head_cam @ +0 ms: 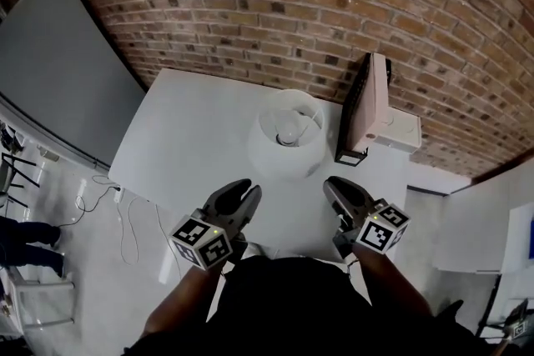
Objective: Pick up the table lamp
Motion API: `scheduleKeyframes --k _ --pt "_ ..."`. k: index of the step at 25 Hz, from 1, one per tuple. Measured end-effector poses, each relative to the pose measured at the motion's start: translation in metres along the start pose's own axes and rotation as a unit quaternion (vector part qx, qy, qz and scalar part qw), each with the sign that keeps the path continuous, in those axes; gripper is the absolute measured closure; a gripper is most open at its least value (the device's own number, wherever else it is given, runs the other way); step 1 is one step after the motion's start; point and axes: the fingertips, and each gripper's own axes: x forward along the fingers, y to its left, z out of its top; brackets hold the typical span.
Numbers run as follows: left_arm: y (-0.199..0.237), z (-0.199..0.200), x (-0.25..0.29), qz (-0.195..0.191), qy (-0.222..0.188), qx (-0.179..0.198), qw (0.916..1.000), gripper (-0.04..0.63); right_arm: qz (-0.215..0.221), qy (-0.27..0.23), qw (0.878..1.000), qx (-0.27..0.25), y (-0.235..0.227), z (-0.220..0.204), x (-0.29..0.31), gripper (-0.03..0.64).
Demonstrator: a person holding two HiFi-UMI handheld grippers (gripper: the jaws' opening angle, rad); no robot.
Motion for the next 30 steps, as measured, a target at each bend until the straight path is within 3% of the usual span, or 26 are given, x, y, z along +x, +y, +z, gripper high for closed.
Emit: scheduleKeyframes --k 2,5,9,14,17,21,26,27,30 --pt "0.005 0.004 -0.004 -0.012 -0.013 -0.030 0.9994 0.465 0.006 -0.013 1.000 0.022 0.002 0.002 0.001 0.495" --pt "0.012 0.013 -0.008 -0.036 -0.045 -0.105 0.9928 0.415 0.023 -0.039 0.997 0.059 0.005 0.008 0.003 0.385" --pt "0.024 0.028 -0.014 -0.080 -0.100 -0.218 0.9676 0.337 0.052 -0.088 0.986 0.135 0.003 0.019 0.003 0.228" --pt "0.033 0.042 -0.022 -0.122 -0.154 -0.296 0.9347 0.280 0.106 -0.137 0.955 0.242 0.003 0.032 0.000 0.034" --pt "0.040 0.044 -0.025 -0.130 -0.171 -0.327 0.9204 0.233 0.135 -0.164 0.937 0.279 -0.001 0.036 -0.005 0.021" --pt "0.051 0.049 -0.033 -0.148 -0.217 -0.367 0.8923 0.177 0.144 -0.202 0.922 0.297 -0.010 0.042 -0.011 0.021" --pt "0.072 0.043 -0.030 -0.131 -0.224 -0.384 0.8862 0.158 0.139 -0.222 0.906 0.332 -0.029 0.039 -0.013 0.022" --pt "0.074 0.043 -0.029 -0.141 -0.226 -0.393 0.8804 0.158 0.140 -0.223 0.903 0.338 -0.033 0.038 -0.014 0.023" --pt "0.076 0.048 -0.026 -0.183 -0.242 -0.426 0.8523 0.160 0.137 -0.217 0.904 0.341 -0.041 0.034 -0.013 0.035"
